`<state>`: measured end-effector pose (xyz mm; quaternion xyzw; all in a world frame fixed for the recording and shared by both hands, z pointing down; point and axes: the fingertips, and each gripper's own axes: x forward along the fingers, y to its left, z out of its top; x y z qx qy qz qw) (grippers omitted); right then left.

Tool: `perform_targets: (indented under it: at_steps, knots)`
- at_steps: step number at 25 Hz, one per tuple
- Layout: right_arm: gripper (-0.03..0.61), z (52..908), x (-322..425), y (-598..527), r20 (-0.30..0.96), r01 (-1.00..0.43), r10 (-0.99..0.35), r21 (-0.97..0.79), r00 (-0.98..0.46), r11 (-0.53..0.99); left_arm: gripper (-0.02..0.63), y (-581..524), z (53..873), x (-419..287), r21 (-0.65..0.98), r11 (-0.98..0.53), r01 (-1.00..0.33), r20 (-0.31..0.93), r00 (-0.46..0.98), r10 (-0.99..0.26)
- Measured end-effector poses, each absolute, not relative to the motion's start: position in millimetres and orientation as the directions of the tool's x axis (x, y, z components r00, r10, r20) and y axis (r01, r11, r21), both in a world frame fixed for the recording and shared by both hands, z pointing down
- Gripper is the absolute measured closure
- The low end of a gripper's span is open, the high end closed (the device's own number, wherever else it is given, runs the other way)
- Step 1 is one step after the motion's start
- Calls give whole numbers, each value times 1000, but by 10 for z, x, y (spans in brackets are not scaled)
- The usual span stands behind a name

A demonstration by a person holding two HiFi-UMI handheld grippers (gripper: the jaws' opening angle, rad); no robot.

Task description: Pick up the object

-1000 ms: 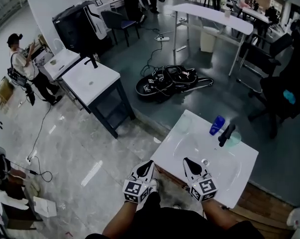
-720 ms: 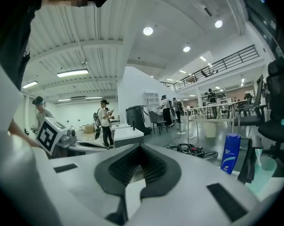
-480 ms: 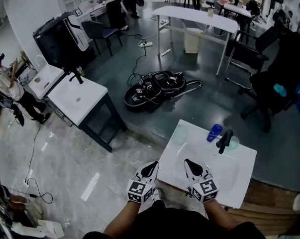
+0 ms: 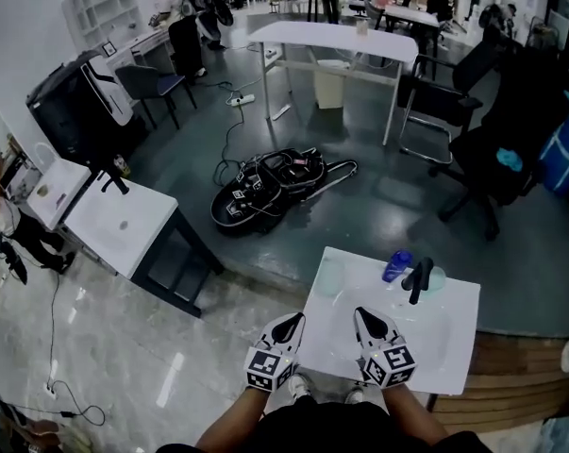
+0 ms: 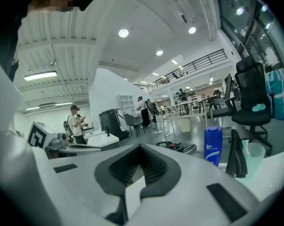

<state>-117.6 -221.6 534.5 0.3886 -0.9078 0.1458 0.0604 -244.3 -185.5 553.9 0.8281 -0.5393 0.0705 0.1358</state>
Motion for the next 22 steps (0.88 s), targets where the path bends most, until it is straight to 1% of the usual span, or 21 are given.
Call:
perform_targets:
  at_steps: [4,8,10,20,21,22]
  knots:
    - [560,5280,-962,-2330,231,-730,-694,-168,-682,662,592,-2069,5517,-2380,149,-372,-916,253,399,-881]
    - [560,5301,-787,-2409,252,-718,-689,-36,-679,695,592,-2206,5650,-2183,152,-378,-913,291,407,-866]
    - [560,5312,-711,-2439,261,-711,-685,-10,-680,703,592,-2230,5711,-2107,152,-376,-914,311,405,-860]
    - [560,5607,-620,-2347,324,-701,-648,-75,-690,709,591,-2443,6071,-1922,168,-353,-921,391,391,-833]
    - [560,5638,-612,-2334,331,-703,-646,-81,-688,707,584,-2462,6100,-1912,172,-351,-921,397,391,-830]
    - [560,5663,-605,-2327,336,-704,-645,-87,-686,705,533,-2480,6132,-1900,173,-351,-920,406,391,-826]
